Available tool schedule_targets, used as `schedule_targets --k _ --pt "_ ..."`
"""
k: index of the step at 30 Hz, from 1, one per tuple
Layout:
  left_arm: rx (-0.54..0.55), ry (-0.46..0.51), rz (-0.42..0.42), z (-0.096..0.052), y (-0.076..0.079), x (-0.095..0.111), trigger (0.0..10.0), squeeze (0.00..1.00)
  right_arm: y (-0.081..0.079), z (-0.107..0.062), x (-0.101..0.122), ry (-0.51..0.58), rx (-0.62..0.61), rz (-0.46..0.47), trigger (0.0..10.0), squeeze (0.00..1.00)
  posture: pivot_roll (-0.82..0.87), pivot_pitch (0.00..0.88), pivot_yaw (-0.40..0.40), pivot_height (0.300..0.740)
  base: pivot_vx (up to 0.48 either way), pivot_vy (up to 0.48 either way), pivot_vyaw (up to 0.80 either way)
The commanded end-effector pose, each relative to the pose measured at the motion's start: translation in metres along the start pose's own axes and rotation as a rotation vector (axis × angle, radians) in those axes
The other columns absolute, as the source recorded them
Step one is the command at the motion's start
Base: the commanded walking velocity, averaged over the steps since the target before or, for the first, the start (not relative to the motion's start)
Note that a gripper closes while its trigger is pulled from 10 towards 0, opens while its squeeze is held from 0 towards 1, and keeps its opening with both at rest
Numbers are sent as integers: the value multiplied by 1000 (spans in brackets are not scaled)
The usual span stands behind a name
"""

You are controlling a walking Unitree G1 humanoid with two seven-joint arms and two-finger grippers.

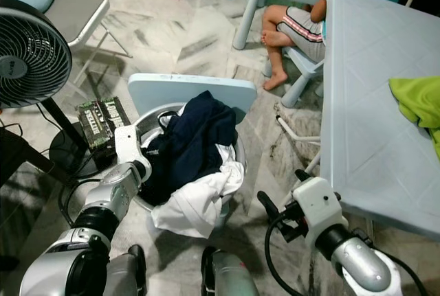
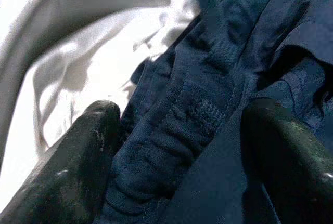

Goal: Hang hanger

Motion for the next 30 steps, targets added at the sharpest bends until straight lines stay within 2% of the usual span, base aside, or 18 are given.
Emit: schedule_targets --k 1,9,15,22,30 --pt "-7 -21 -13 1 1 -4 0 0 2 -6 -2 -25 -2 2 10000 0 -264 298 -150 740 0 0 0" --pt "27 -12 -2 0 -12 5 0 0 -9 -15 -8 -62 -15 36 10000 0 -241 346 -116 740 0 0 0" --pt "46 9 -13 0 -19 11 0 0 -8 -15 -7 -65 -19 36 10000 0 -248 351 -118 740 0 0 0" --pt "44 23 -11 1 -18 16 0 0 1 -12 -7 -66 -43 18 10000 0 -247 344 -119 740 0 0 0" --pt "22 52 20 2 -14 20 0 0 2 -8 -6 -60 -54 13 10000 0 -245 333 -117 740 0 0 0"
Point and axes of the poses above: a point about 5 cm out from each wrist's last joint towards the gripper, its own z axis pointing out of the wrist towards the gripper, its own x axis along the axis of the wrist's last joint, y = z × x, the point moved 3 cm from there along z, pointing out of the wrist towards the gripper, and after that the axes turned 7 degrees about -z, right-handed, at the moved point
